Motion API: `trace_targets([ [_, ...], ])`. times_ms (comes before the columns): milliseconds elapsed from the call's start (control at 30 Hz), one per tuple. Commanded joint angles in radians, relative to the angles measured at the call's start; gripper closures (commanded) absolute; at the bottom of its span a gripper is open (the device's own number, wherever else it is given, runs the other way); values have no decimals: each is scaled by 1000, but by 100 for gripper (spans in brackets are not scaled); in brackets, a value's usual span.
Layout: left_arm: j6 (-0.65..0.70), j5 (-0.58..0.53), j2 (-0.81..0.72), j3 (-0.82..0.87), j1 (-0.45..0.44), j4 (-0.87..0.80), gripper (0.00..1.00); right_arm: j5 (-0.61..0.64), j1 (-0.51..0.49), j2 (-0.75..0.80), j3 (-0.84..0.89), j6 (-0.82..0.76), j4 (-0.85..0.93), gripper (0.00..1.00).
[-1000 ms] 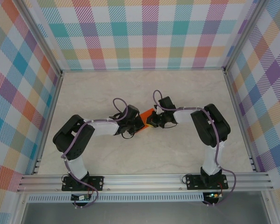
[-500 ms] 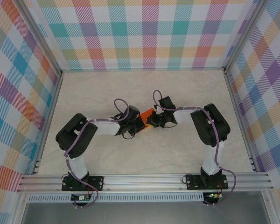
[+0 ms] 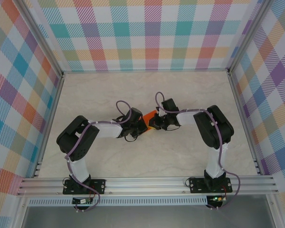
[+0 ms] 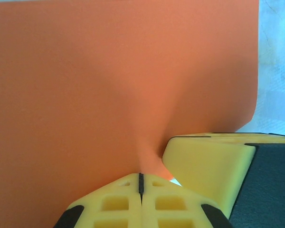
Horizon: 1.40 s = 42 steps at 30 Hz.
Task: Fold a paper plane with a square sheet of paper (pick it up from the middle)
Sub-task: First fold in half a square sheet of paper at the center of the table.
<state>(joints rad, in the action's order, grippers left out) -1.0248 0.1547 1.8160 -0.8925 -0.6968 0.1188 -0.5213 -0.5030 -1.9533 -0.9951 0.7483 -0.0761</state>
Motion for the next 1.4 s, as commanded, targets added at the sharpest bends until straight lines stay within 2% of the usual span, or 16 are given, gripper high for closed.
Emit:
trace_targets([
  [0, 13, -45, -7, 49, -15, -166, 100, 78, 36, -8, 39, -51, 36, 100],
  [400, 8, -57, -32, 127, -15, -188, 100, 187, 204, 16, 29, -71, 35, 100],
  [567, 12, -57, -36, 131, -15, -183, 100, 191, 246, 29, 32, -50, 15, 100],
  [700, 29, -60, -37, 123, -15, -186, 100, 173, 248, 102, 38, -60, 7, 100],
  [900, 134, -83, -60, 104, -13, -226, 100, 54, 220, 184, 78, -52, -14, 100],
  [1033, 278, -124, -123, 121, -2, -288, 100, 10, 156, 196, 103, -20, -35, 100],
  [1133, 350, -98, -167, 148, 15, -281, 100, -9, 99, 181, 105, 19, -71, 100],
  [1233, 367, -60, -179, 152, 20, -249, 100, -12, 48, 147, 93, 62, -106, 100],
  [1367, 317, -26, -167, 141, 20, -185, 100, 11, 1, 105, 84, 103, -117, 100],
])
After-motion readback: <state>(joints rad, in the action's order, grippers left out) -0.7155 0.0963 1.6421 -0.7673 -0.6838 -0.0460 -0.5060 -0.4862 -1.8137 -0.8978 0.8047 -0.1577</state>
